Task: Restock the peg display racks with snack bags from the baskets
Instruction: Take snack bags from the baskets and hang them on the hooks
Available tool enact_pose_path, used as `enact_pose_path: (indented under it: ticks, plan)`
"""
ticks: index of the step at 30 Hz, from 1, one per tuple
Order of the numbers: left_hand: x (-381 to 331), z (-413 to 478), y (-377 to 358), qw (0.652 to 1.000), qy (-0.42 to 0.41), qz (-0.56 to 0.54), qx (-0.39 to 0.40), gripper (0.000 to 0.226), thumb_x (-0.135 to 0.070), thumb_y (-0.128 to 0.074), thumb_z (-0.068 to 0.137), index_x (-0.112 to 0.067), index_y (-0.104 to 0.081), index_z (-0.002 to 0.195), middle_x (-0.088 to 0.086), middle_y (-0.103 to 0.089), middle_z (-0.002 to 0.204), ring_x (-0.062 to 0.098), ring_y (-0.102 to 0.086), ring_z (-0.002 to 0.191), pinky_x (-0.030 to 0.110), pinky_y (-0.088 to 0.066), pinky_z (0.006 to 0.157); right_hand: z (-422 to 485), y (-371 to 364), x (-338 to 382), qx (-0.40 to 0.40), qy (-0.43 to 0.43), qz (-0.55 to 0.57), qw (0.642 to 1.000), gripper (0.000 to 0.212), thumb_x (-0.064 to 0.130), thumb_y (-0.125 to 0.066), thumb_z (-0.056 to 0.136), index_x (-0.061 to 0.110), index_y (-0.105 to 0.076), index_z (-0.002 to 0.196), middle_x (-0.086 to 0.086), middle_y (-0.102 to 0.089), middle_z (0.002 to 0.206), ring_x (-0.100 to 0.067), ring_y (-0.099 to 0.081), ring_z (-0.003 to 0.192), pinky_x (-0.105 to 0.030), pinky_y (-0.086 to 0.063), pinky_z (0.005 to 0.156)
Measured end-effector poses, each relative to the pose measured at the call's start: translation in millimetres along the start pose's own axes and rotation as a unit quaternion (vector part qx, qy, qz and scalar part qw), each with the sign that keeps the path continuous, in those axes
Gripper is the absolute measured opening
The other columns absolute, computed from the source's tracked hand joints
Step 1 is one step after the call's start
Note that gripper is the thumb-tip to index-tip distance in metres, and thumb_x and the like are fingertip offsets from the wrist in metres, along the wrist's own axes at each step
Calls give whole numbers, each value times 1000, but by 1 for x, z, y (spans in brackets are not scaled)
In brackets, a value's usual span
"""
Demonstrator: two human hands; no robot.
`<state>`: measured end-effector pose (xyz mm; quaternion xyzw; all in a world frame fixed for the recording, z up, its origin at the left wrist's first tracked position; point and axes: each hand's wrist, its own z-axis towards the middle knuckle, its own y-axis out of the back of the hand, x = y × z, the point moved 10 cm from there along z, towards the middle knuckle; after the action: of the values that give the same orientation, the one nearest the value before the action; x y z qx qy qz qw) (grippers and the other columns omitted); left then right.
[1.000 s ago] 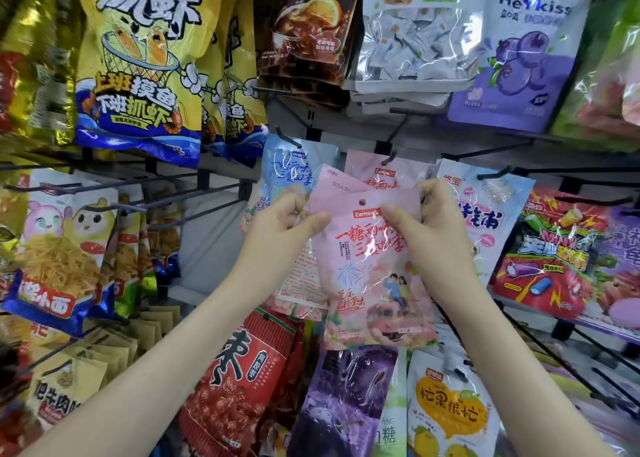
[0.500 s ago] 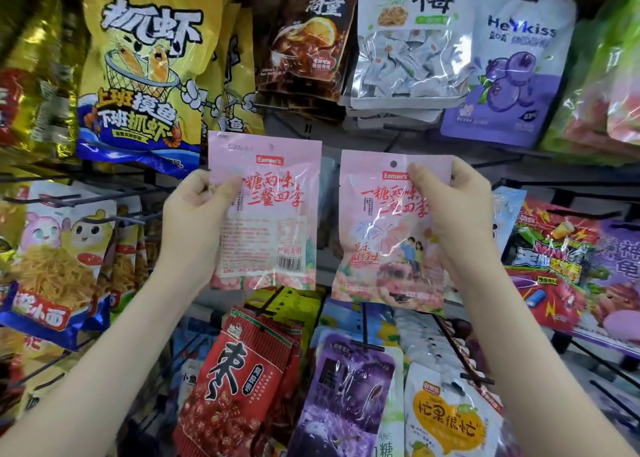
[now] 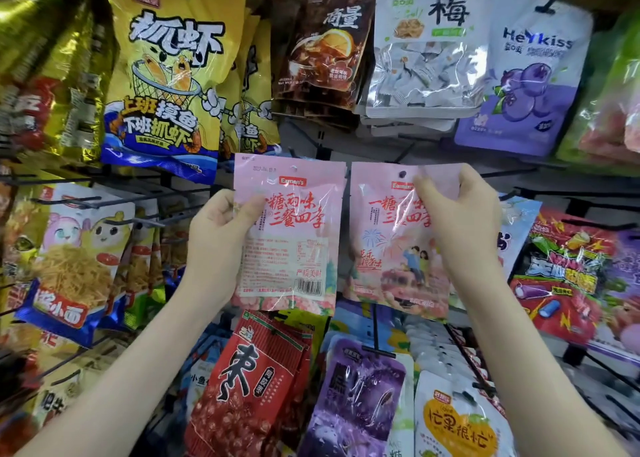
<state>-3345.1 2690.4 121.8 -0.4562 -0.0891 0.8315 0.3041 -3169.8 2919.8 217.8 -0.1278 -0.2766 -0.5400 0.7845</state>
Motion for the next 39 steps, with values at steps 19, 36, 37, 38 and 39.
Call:
enact_pose_path:
  ticks: [19, 36, 37, 38, 39]
  plan:
    - [5, -17, -32, 996, 29, 24, 86, 16, -23, -63, 79, -11, -60, 88, 6, -75, 89, 22, -72, 80, 38, -59, 71, -19, -8, 3, -9, 56, -39, 998, 27, 27, -59, 92, 15, -50, 114, 5, -52, 104, -7, -50, 93, -20, -40, 80]
    - [2, -24, -43, 989, 34, 76, 125, 11, -12, -62, 85, -8, -59, 95, 3, -74, 89, 18, -71, 81, 28, -58, 67, -43, -69, 17, 299, -3, 63, 952, 9, 16, -63, 90, 19, -71, 88, 8, -72, 83, -5, -68, 78, -23, -55, 71]
    - [3, -24, -44, 989, 37, 77, 125, 12, -13, -63, 84, -8, -59, 95, 2, -74, 86, 16, -71, 79, 28, -57, 66, -42, -70, 19, 299, -3, 64, 952, 8, 17, -64, 90, 20, -71, 85, 9, -72, 80, -6, -68, 77, -23, -56, 70]
    - [3, -24, -45, 988, 38, 85, 123, 14, -15, -64, 84, -9, -58, 95, 0, -74, 83, 14, -70, 77, 29, -57, 65, -42, -70, 21, 294, 2, 61, 954, 9, 17, -65, 89, 21, -70, 83, 9, -71, 79, -7, -68, 78, -25, -56, 72]
    - [3, -23, -44, 986, 33, 121, 111, 17, -18, -66, 84, -10, -57, 96, -2, -73, 83, 12, -69, 78, 31, -56, 68, -40, -70, 22, 280, 10, 51, 958, 9, 18, -65, 89, 21, -70, 82, 10, -71, 78, -8, -68, 79, -28, -56, 74]
